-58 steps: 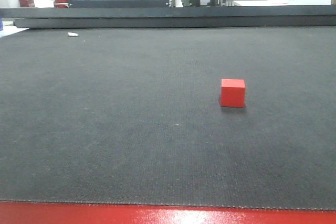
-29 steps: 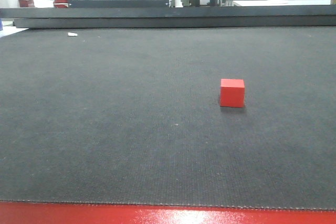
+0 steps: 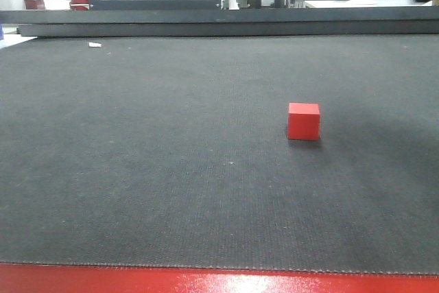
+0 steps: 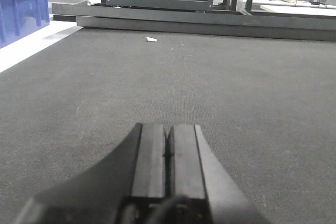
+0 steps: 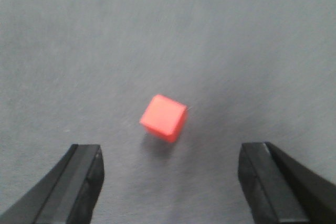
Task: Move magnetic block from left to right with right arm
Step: 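Lower the open right gripper over the red cube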
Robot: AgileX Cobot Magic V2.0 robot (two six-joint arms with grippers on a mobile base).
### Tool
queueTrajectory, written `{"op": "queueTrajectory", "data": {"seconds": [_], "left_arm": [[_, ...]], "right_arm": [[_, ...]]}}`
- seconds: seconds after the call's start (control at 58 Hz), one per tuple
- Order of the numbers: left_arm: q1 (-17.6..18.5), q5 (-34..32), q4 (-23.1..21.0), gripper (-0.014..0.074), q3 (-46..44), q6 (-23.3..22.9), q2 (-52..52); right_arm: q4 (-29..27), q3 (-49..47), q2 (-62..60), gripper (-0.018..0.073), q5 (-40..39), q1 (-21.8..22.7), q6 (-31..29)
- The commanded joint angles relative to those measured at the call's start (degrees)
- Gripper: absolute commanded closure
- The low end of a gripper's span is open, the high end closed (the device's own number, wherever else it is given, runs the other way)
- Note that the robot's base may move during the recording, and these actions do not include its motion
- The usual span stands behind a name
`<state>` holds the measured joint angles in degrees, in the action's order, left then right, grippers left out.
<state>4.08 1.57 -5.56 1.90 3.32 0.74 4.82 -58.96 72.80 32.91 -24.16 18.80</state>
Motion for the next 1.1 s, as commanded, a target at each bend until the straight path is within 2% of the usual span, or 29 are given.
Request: {"op": "queueTrajectory", "data": {"seconds": [0.0, 0.19, 0.31, 0.638, 0.966, 1.086], "left_arm": [[0.2, -4.8, -0.3, 0.0722, 0.4, -0.3, 0.6], [0.2, -4.8, -0.3, 0.0722, 0.4, -0.3, 0.6], [0.2, -4.8, -0.3, 0.0722, 0.4, -0.3, 0.6], [0.2, -4.8, -0.3, 0.0722, 0.4, -0.3, 0.6], [0.2, -4.8, -0.3, 0.0722, 0.4, -0.3, 0.6], [0.2, -4.8, -0.3, 0.0722, 0.4, -0.3, 0.6]], "right_arm": [[2.2, -7.7, 4.6, -0.0065, 3.0, -1.8, 5.9], [3.7, -17.4, 15.7, -0.0065, 10.6, -2.9, 15.7], [5.0, -20.1, 20.2, -0.0065, 12.2, -2.9, 18.5], [5.8, -25.7, 30.0, -0.0065, 14.1, -2.9, 20.4], [5.9, -26.3, 34.9, -0.0064, 13.9, -2.1, 20.5], [6.2, -26.3, 35.5, -0.002, 13.5, -2.1, 20.5]]}}
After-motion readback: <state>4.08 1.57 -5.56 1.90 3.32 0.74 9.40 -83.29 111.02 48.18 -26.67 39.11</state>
